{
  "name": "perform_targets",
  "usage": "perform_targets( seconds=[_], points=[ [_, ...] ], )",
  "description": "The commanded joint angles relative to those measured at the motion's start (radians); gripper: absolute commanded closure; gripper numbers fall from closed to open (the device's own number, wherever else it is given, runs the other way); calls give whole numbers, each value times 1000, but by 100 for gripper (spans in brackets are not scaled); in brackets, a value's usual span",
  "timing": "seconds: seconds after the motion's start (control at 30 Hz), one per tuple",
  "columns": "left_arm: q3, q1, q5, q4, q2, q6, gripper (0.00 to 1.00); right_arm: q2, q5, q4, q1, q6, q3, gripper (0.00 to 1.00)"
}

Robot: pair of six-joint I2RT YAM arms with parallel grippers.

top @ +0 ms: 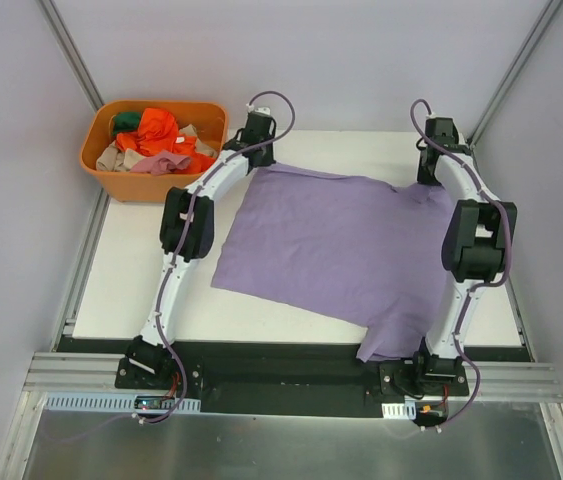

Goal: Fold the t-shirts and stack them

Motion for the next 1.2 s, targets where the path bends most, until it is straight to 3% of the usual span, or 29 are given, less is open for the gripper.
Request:
perform_targets(
  seconds=[0.0, 0.3, 0.5, 0.7, 0.97, 1.17],
  points=[
    [66, 45, 59, 63, -51, -20, 100, -20, -35, -7, -3, 56, 54, 98],
    [-81, 49, 93, 77, -145, -19, 100, -149, 8, -92, -3, 154, -18, 96],
    [-181, 49, 39, 77, -221, -26, 100, -258, -31, -167, -1, 232, -147, 93],
    [-297, 49, 35, 79, -315, -29, 100, -369, 54, -253, 20, 335, -297, 92],
    [-451, 49, -45, 74, -412, -54, 100, -538, 230, -411, 123, 477, -472, 89],
    [-517, 49, -113, 68, -448, -43, 100, -597, 245, -525, 212, 597, -550, 80]
  ],
)
